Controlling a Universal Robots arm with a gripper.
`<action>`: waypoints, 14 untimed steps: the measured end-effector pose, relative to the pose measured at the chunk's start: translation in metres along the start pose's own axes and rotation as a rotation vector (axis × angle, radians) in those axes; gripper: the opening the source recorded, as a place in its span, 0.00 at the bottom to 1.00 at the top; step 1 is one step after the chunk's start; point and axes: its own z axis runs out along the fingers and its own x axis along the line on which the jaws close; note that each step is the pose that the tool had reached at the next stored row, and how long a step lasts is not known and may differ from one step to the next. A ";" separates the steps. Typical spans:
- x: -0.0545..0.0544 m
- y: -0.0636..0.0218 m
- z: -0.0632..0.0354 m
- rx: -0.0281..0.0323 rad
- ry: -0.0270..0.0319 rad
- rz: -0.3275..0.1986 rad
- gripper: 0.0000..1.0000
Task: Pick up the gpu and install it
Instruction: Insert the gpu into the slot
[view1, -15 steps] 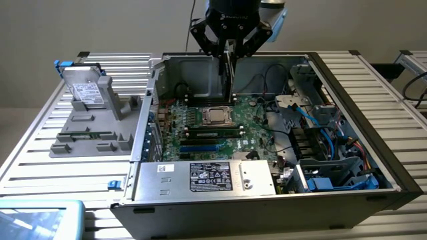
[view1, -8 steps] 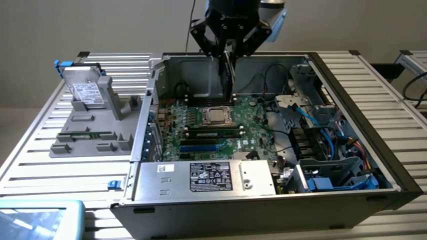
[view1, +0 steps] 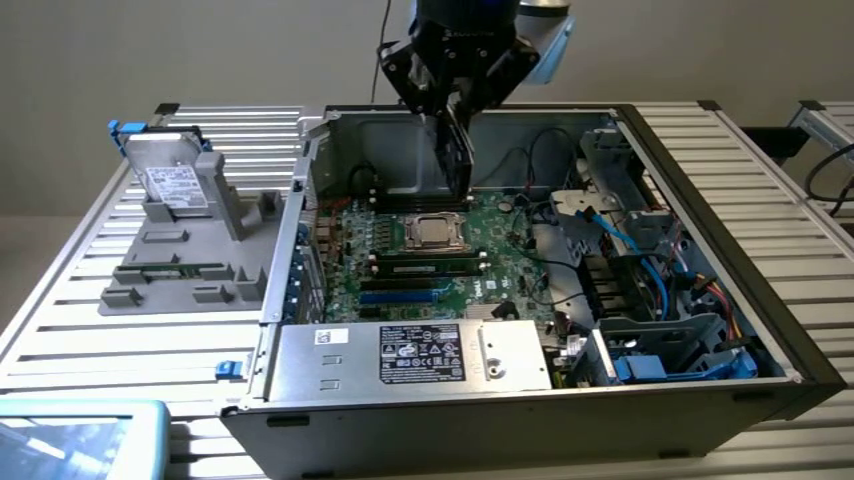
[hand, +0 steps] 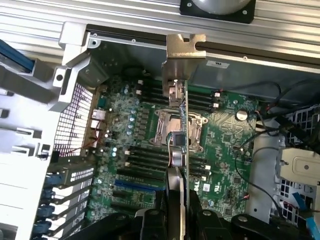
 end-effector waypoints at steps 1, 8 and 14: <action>0.000 0.0000 0.0000 -0.0028 0.0016 -0.016 0.28; 0.000 0.0000 0.0000 -0.0276 0.0117 -0.127 0.28; 0.000 0.0000 0.0002 -0.0458 0.0225 -0.232 0.28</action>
